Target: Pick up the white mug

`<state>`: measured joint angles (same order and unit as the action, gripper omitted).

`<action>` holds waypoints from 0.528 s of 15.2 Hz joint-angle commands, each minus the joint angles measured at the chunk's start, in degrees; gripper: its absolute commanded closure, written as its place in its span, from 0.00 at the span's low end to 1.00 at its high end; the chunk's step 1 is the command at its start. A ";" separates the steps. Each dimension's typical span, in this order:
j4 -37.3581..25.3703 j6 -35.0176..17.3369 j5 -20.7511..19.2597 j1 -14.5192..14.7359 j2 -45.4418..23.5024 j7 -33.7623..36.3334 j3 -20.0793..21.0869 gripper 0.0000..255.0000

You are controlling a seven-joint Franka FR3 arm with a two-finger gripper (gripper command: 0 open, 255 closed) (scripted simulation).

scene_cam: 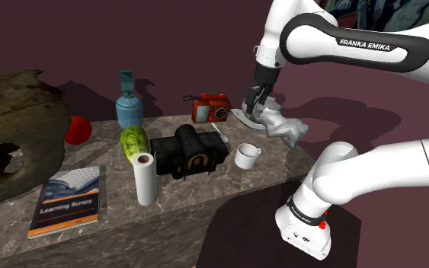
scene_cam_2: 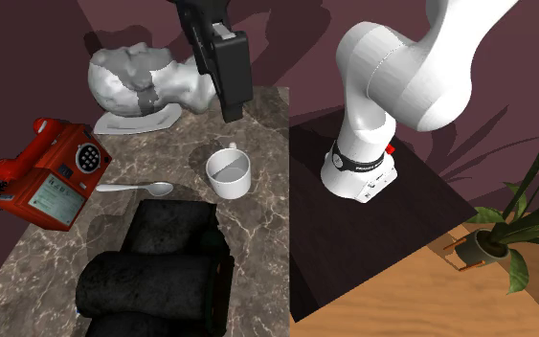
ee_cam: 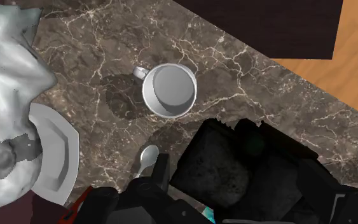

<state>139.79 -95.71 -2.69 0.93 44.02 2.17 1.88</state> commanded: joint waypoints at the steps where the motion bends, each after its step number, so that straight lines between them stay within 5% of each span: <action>1: 0.00 0.00 0.00 0.00 0.00 0.00 0.00 0.00; 8: 12.03 -11.70 -1.46 -0.61 -1.52 -1.61 -1.58 0.00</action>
<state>150.10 -105.85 -3.93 0.42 42.50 0.81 0.53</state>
